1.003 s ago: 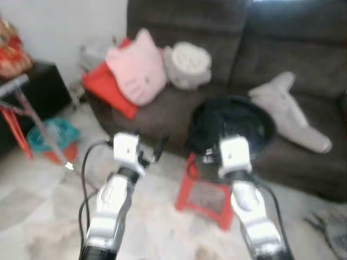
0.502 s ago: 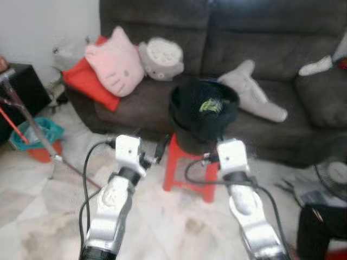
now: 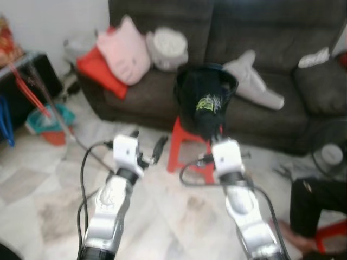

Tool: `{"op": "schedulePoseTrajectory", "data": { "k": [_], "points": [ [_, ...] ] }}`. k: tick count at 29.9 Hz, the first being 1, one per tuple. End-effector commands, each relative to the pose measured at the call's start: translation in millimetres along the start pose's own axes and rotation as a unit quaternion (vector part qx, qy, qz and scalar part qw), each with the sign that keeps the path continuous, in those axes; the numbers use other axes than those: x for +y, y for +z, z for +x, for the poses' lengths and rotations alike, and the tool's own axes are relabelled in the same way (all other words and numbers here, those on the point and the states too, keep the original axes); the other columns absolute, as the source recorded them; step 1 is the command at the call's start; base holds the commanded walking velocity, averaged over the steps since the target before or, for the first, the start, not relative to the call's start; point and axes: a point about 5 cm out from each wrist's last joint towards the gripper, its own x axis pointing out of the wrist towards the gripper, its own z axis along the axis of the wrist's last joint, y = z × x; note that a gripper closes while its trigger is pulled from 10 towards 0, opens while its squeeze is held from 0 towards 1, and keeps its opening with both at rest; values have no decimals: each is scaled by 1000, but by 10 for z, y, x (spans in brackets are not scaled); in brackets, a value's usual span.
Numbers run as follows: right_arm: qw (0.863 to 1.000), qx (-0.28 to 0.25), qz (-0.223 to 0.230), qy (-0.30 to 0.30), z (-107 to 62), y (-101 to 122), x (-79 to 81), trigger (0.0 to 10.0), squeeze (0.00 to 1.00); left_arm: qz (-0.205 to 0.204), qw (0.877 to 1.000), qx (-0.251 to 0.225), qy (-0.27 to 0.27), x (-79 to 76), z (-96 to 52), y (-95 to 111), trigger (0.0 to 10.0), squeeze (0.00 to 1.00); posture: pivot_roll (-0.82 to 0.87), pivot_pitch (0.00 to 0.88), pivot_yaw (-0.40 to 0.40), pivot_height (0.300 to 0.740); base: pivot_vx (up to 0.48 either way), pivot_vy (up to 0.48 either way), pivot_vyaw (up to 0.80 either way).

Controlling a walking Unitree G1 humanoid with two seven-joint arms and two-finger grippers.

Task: Hang hanger

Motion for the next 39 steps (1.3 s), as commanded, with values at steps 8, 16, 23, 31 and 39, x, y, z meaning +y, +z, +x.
{"op": "schedulePoseTrajectory", "data": {
  "k": [8,16,23,31,39],
  "points": [
    [1000,-12,-5,5,24,47,-21,10000,0,-2,1000,-4,0,-20,12,9,10000,0,-90,0,22,740,-326,0,0],
    [1000,7,12,-7,58,-5,-106,10000,0,2,1000,0,11,24,-3,0,10000,0,-83,0,20,740,-158,0,0],
    [1000,13,4,-1,88,-30,-150,10000,0,3,1000,2,12,38,-8,-10,10000,0,-79,0,17,740,0,0,0],
    [996,86,0,-3,91,-253,-226,10000,0,22,999,34,8,29,-5,-89,10000,0,-75,0,21,740,0,0,0],
    [987,158,16,6,93,-543,-424,10000,0,37,997,73,-5,49,-62,-207,10000,0,-65,0,20,740,0,0,0]
  ]
}}
